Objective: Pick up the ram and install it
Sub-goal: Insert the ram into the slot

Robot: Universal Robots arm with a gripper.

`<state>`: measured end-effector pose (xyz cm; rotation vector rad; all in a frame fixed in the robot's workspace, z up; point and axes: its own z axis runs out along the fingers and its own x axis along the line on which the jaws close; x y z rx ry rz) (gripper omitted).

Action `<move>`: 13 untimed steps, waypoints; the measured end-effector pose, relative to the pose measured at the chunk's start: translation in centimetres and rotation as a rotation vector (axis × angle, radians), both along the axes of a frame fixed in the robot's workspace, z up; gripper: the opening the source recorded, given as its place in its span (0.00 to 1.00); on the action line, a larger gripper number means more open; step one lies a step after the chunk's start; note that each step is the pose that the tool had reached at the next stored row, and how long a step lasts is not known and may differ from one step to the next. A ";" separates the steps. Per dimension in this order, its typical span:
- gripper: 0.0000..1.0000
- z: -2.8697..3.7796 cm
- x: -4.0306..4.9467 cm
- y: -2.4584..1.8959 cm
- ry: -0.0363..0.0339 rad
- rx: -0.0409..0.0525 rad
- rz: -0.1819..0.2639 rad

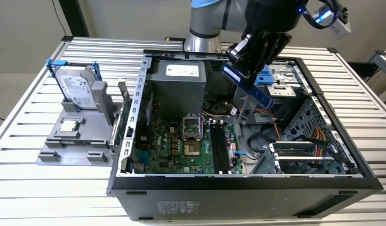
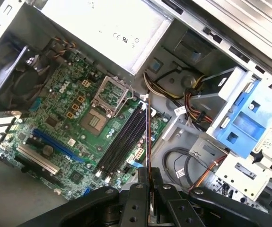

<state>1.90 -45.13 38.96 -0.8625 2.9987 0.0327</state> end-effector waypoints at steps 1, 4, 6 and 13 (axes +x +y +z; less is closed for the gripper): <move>0.00 -0.01 0.00 0.00 -0.0001 0.0003 -0.009; 0.00 -0.01 0.00 0.00 -0.0001 0.0001 -0.036; 0.00 0.00 0.00 0.00 0.0000 -0.0001 -0.098; 0.00 -0.03 0.00 0.00 -0.0001 0.0002 -0.177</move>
